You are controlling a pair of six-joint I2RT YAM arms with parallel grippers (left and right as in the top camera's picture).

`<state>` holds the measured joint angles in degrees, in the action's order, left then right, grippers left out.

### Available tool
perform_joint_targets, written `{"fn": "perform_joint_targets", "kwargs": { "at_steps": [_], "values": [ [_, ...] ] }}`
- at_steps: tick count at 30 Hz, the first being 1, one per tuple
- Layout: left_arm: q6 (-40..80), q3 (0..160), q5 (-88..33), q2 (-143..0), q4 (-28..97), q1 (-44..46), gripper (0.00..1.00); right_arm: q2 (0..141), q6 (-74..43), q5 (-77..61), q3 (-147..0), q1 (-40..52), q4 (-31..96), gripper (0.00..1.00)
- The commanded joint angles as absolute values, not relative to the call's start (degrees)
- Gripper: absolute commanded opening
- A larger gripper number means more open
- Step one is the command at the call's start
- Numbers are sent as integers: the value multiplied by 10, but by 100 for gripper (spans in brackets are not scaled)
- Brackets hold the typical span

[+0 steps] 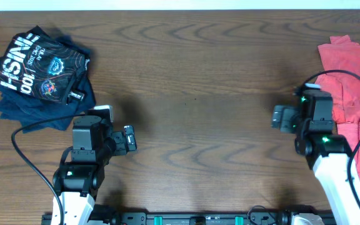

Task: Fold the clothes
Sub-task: 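Reach the right gripper to the red shirt and grasp its edge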

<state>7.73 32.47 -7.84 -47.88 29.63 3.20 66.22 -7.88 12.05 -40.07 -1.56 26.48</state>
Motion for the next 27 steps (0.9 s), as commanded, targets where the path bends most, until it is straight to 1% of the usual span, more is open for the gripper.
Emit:
{"fn": "perform_joint_targets", "kwargs": {
  "at_steps": [1, 3, 5, 7, 12, 15, 19, 20, 21, 22, 24, 25, 26, 27],
  "values": [
    [83, 338, -86, -477, 296, 29, 98, 692, -171, 279, -411, -75, 263, 99],
    [83, 338, -86, -477, 295, 29, 98, 710, -198, 304, -411, -127, 241, 99],
    [83, 338, -86, -477, 295, 29, 98, 724, -204, 292, -411, -174, 217, 96],
    [83, 338, -86, -477, 295, 29, 98, 745, -235, 269, -411, -227, 193, 95],
    [83, 338, -86, -477, 296, 29, 98, 811, -239, 237, -411, -315, 140, 95],
    [83, 338, -86, -477, 295, 29, 98, 842, -222, 237, -411, -345, 136, 93],
    [83, 338, -86, -477, 295, 29, 98, 872, -214, 232, -411, -375, 132, 86],
    [83, 338, -86, -477, 295, 29, 98, 879, -214, 227, -411, -382, 131, 81],
    [83, 338, -86, -477, 295, 29, 98, 883, -214, 223, -411, -387, 130, 73],
    [83, 338, -86, -477, 296, 29, 98, 885, -214, 218, -411, -391, 129, 61],
    [83, 338, -86, -477, 296, 29, 98, 885, -214, 208, -411, -396, 124, 25],
    [83, 338, -86, -477, 296, 29, 98, 885, -213, 201, -411, -396, 117, 10],
    [83, 338, -86, -477, 296, 29, 98, 885, -213, 197, -411, -396, 114, 4],
    [83, 338, -86, -477, 296, 29, 98, 885, -211, 192, -411, -396, 112, 1]
  ]
}}
